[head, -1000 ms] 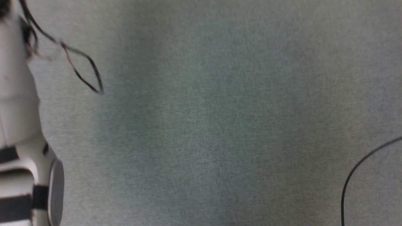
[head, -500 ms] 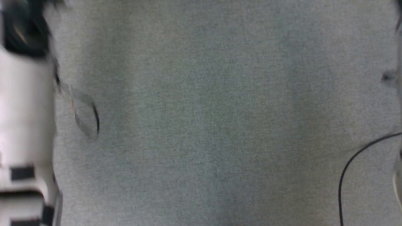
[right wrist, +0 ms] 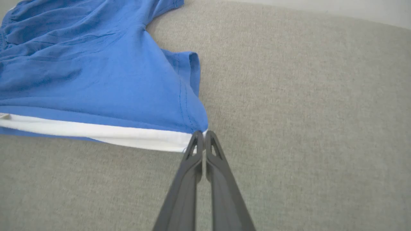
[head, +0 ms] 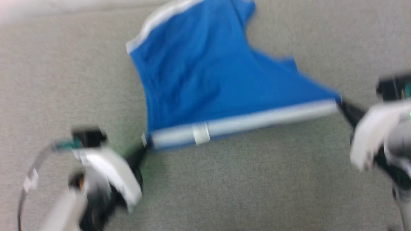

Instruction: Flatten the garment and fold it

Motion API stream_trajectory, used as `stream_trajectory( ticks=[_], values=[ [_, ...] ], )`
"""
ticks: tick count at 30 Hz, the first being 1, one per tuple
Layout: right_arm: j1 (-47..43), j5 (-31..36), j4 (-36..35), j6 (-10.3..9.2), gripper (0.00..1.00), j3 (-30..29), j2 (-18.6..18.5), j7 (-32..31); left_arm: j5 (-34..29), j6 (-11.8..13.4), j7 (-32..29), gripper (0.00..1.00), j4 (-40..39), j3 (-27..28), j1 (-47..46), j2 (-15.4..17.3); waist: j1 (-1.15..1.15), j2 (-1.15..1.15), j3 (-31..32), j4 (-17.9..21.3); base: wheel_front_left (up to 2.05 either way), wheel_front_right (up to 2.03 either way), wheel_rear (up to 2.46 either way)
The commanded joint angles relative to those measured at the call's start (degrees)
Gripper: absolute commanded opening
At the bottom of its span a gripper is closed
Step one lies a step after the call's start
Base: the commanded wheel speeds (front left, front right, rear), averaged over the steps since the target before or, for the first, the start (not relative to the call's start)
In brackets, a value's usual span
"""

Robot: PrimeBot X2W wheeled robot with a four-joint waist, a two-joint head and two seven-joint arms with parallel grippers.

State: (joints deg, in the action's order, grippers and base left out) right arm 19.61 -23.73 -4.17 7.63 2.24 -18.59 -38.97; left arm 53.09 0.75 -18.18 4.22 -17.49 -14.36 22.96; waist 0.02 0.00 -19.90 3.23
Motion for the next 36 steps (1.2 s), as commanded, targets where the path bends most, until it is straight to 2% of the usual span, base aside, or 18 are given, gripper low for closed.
stream_trajectory(
  ticks=[1,12,16,19,24,30,36],
  values=[
    [-4.4,0.6,-2.6,-0.14,0.00,-1.8,0.5,-1.3,0.1,1.5,-1.3,0.00,-2.4,-0.8,4.2,1.1,-0.02,0.00,5.1,-1.4,0.00,0.00,0.00],
    [-31.2,5.6,-19.4,-0.14,0.00,-11.6,7.5,-14.2,0.8,10.0,-8.9,0.00,-18.9,-5.1,24.7,5.2,-0.02,0.00,9.5,-3.5,0.00,0.00,0.00],
    [-32.4,6.8,-24.8,-0.14,0.00,-13.5,8.7,-14.4,0.1,11.1,-6.5,0.00,-23.6,-4.4,26.0,4.2,-0.02,0.00,9.1,-4.2,0.00,0.00,0.00],
    [-28.4,7.7,-25.2,-0.14,0.00,-12.3,7.1,-11.8,-1.1,10.7,-3.8,0.00,-24.6,-4.4,23.7,2.1,-0.02,0.00,8.5,-4.9,0.00,0.00,0.00],
    [-15.9,8.3,-18.4,-0.14,0.00,-8.0,3.6,-5.2,-5.7,10.3,0.3,0.00,-20.8,-5.1,16.1,-0.7,-0.02,0.00,6.6,-6.9,0.00,0.00,0.00],
    [1.7,8.5,-3.2,-0.14,0.00,-2.4,1.3,1.4,-8.9,9.4,5.3,0.00,-11.7,-5.3,6.3,-5.1,-0.02,0.00,2.9,-10.4,0.00,0.00,0.00],
    [17.1,8.9,11.0,-0.14,0.00,2.6,-0.3,4.1,-9.3,8.6,10.8,0.00,-2.5,-4.8,-1.6,-10.8,-0.02,0.00,-1.5,-14.9,0.00,0.00,0.00]
  ],
)
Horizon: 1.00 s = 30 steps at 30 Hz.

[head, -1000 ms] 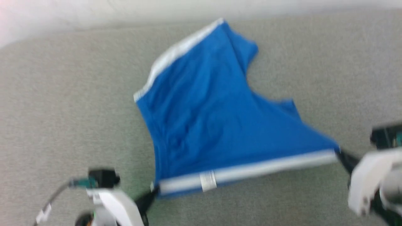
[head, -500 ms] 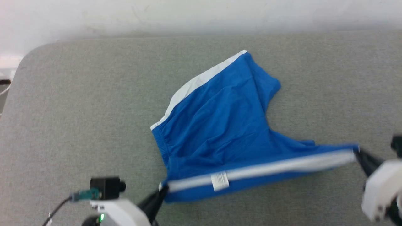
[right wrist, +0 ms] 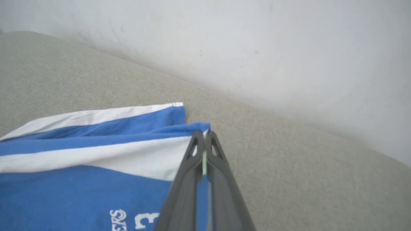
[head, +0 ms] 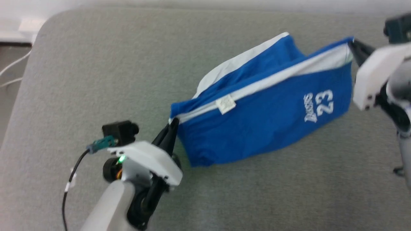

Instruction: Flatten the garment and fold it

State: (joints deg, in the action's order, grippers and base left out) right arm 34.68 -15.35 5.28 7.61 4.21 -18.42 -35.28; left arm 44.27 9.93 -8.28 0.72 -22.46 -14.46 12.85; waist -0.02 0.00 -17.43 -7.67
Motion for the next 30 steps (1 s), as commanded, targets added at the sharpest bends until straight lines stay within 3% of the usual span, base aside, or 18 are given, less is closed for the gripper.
stream_trajectory(
  ticks=[1,8,19,20,21,22,23,30],
  values=[
    [4.2,0.8,3.6,-0.12,0.00,1.4,-1.0,0.7,-0.6,-0.9,1.6,0.00,2.4,0.0,-2.6,-1.5,0.02,0.00,-4.8,-4.8,0.00,0.00,0.00],
    [16.9,2.4,15.2,-0.12,0.00,5.3,-2.8,1.3,-0.1,-2.1,5.6,0.00,9.3,-0.6,-8.4,-6.5,0.02,0.00,-10.2,-9.6,0.00,0.00,0.00],
    [24.3,1.3,27.7,-0.12,0.00,8.9,-4.7,-4.6,2.0,-5.1,7.3,0.00,15.1,-3.9,-11.7,-9.0,0.02,0.00,-13.4,-13.2,0.00,0.00,0.00],
    [24.5,1.0,28.6,-0.12,0.00,9.3,-4.7,-5.7,2.3,-5.5,7.0,0.05,15.4,-4.3,-11.8,-9.1,0.02,0.00,-13.4,-13.2,0.00,0.00,0.00],
    [24.7,0.7,29.1,-0.12,0.01,9.7,-4.7,-6.8,2.5,-5.9,6.9,0.77,15.5,-4.7,-11.9,-9.2,0.02,0.00,-13.4,-13.1,0.00,0.00,0.00],
    [24.9,0.4,29.3,-0.12,0.42,10.0,-4.6,-7.3,2.8,-6.2,7.1,1.00,15.6,-4.8,-11.9,-9.2,0.02,0.00,-13.3,-12.9,0.00,0.00,0.00],
    [25.0,0.1,29.4,-0.12,1.00,10.2,-4.6,-7.4,3.0,-6.5,7.4,1.00,15.6,-4.9,-11.9,-9.3,0.02,0.00,-13.1,-12.6,0.00,0.00,0.00],
    [22.2,-2.9,26.8,-0.12,1.00,10.7,-4.5,-2.0,2.4,-7.3,10.6,1.00,13.5,-4.9,-9.9,-8.5,0.02,0.00,-8.8,-9.9,0.00,0.00,0.00]
  ],
)
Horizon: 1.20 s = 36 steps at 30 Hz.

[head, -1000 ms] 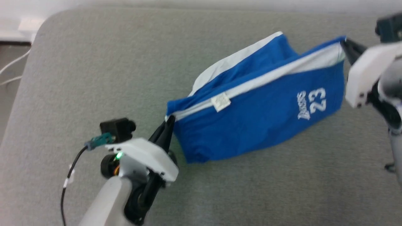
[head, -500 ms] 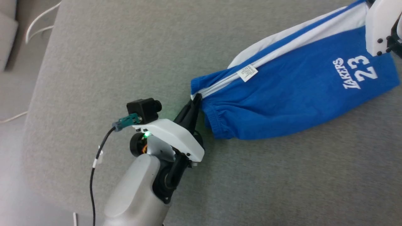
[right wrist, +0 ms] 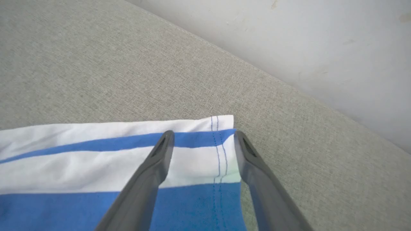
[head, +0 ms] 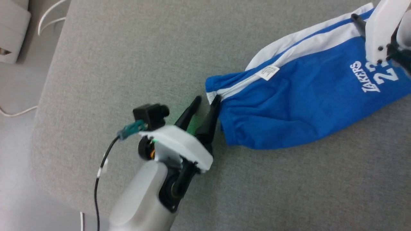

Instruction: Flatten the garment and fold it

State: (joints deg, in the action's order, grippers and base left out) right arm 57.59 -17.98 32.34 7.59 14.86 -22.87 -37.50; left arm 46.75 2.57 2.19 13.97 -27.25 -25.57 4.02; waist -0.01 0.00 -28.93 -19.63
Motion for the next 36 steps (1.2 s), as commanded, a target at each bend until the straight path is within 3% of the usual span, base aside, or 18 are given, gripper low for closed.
stream_trajectory(
  ticks=[1,6,12,20,24,29,35,36],
  values=[
    [-1.8,-0.8,-1.1,-0.10,1.00,-0.1,0.0,1.7,-0.5,0.3,0.9,1.00,-0.6,0.0,1.9,0.8,0.01,0.00,3.8,2.6,0.00,0.00,0.00],
    [-9.6,-3.0,-8.1,-0.10,1.00,-2.4,0.3,10.1,-4.1,1.9,3.1,1.00,-5.4,-1.3,6.0,3.2,0.01,0.00,9.0,4.3,0.00,0.00,0.00],
    [-23.3,-3.3,-19.0,-0.10,1.00,-8.4,2.0,17.0,-6.2,3.7,3.8,1.00,-9.4,-3.6,9.9,3.6,0.01,0.00,13.6,5.8,0.00,0.00,0.00],
    [-37.0,1.9,-30.8,-0.10,1.00,-14.4,7.9,20.8,-7.5,6.2,1.7,1.00,-4.7,-4.9,10.2,3.9,0.01,0.00,15.0,8.3,0.00,0.00,0.00],
    [-40.2,3.6,-33.5,-0.10,1.00,-16.3,11.7,22.1,-8.4,8.8,0.2,1.00,0.9,-4.7,8.8,3.8,0.01,0.00,14.7,9.6,0.00,0.00,0.00],
    [-42.2,4.2,-33.9,-0.10,1.00,-17.1,14.6,22.6,-7.7,10.2,-2.9,1.00,6.9,-4.9,7.4,3.2,0.01,0.00,14.2,10.9,0.00,0.00,0.00],
    [-42.6,5.6,-30.4,-0.10,1.00,-18.8,15.8,21.7,-4.7,8.7,-10.0,1.00,10.5,-6.9,7.3,2.0,0.01,0.00,13.8,11.3,0.00,0.00,0.00],
    [-42.3,5.8,-29.5,-0.10,1.00,-19.3,16.0,21.5,-4.3,8.2,-10.8,0.51,10.6,-7.1,7.3,2.0,0.01,0.00,13.7,11.2,0.00,0.00,0.00]
  ],
)
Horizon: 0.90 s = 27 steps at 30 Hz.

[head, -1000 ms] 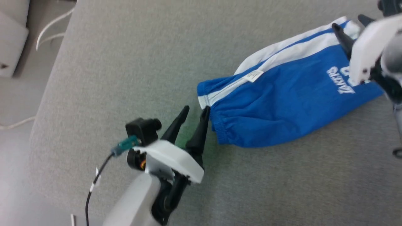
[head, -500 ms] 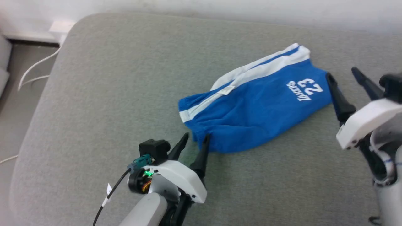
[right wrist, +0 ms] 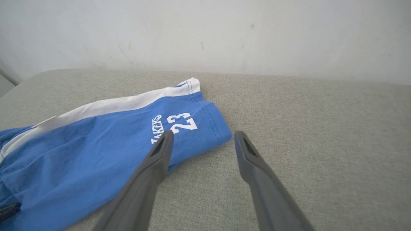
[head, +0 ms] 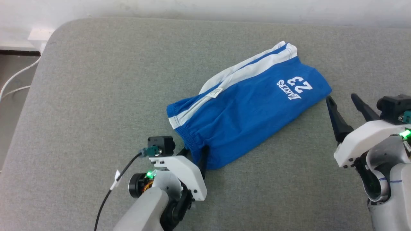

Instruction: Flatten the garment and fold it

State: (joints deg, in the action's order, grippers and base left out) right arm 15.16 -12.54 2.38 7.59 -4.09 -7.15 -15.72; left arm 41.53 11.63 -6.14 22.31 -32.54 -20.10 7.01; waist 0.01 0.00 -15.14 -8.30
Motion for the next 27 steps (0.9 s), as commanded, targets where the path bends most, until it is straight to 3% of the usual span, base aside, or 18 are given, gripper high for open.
stream_trajectory(
  ticks=[1,2,17,26,27],
  values=[
    [0.7,0.6,1.4,-0.10,1.00,-0.6,0.3,-0.6,1.2,-1.3,-2.9,0.12,2.3,-2.1,1.7,-1.0,-0.01,0.00,-0.1,-0.2,0.00,0.00,0.00],
    [1.4,0.5,2.5,-0.10,1.00,-0.9,0.5,-0.7,1.3,-1.6,-3.2,0.00,2.2,-2.2,1.7,-1.0,-0.01,0.00,-0.2,-0.3,0.00,0.00,0.00],
    [19.8,3.9,27.6,-0.10,1.00,-7.5,0.9,-4.5,1.4,-4.3,-0.7,0.00,0.8,-3.5,-1.0,-2.1,-0.01,0.00,-2.9,-5.3,0.00,0.00,0.00],
    [27.4,7.3,39.1,-0.10,1.00,-8.9,1.0,-15.8,1.9,-5.3,0.9,0.00,1.3,-4.5,-2.2,-3.0,-0.01,0.00,-4.6,-7.0,0.00,0.00,0.00],
    [27.6,7.4,39.8,-0.10,0.92,-8.6,1.0,-17.7,2.0,-5.3,1.0,0.00,1.4,-4.5,-2.2,-3.0,-0.01,0.00,-4.6,-7.0,0.00,0.00,0.00]
  ],
)
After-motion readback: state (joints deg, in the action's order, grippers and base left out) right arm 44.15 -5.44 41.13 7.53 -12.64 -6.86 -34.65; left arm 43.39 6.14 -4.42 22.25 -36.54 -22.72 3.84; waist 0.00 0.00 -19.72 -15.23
